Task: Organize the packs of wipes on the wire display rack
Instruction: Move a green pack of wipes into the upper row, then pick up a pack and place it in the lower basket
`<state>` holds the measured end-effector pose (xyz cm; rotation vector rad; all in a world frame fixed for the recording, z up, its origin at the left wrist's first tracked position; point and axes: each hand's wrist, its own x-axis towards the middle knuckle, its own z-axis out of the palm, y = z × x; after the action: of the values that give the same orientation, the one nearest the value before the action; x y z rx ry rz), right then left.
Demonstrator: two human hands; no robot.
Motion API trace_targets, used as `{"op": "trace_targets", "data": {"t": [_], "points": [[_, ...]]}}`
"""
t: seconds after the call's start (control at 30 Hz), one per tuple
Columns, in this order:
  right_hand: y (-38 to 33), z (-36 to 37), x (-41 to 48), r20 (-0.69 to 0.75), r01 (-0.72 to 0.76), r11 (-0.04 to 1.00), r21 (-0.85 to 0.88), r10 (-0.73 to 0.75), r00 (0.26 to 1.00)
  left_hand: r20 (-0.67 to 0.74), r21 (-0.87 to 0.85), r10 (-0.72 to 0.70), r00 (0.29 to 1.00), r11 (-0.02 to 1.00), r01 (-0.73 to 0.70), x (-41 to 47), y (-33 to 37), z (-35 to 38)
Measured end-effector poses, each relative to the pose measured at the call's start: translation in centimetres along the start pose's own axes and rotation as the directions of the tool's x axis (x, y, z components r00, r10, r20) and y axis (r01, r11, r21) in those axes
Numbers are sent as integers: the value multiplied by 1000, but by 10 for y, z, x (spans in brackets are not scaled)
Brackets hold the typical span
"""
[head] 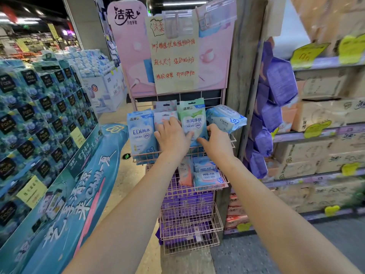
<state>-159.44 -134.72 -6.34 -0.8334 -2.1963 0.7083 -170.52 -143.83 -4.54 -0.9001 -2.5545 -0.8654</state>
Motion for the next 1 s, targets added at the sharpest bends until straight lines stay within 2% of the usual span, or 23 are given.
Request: {"op": "trace_targets", "data": {"t": [0.1, 0.37, 0.53, 0.73, 0.83, 0.93, 1.0], "points": [[-4, 0, -1, -6, -3, 999, -38, 3, 1000, -6, -3, -11, 1000, 1000, 11, -1, 0, 0], [-9, 1, -8, -37, 3, 988, -155, -9, 999, -24, 121, 15, 1000, 993, -13, -1, 0, -4], [-3, 0, -9, -27, -16, 999, -52, 14, 1000, 15, 30, -41, 999, 999, 41, -6, 0, -5], [7, 4, -14, -58, 30, 991, 128, -23, 998, -29, -79, -65, 997, 995, 62, -13, -3, -6], [10, 8, -22, -190, 93, 976, 197, -55, 980, -142, -130, -28, 989, 991, 10, -25, -6, -6], [15, 19, -38, -380, 235, 962, 142, -166, 910, -220, -110, 76, 972, 989, -102, -45, -14, 3], [21, 31, -48, -379, 266, 953, 146, -194, 905, -199, -93, 145, 969, 982, -165, -60, -25, 14]]}}
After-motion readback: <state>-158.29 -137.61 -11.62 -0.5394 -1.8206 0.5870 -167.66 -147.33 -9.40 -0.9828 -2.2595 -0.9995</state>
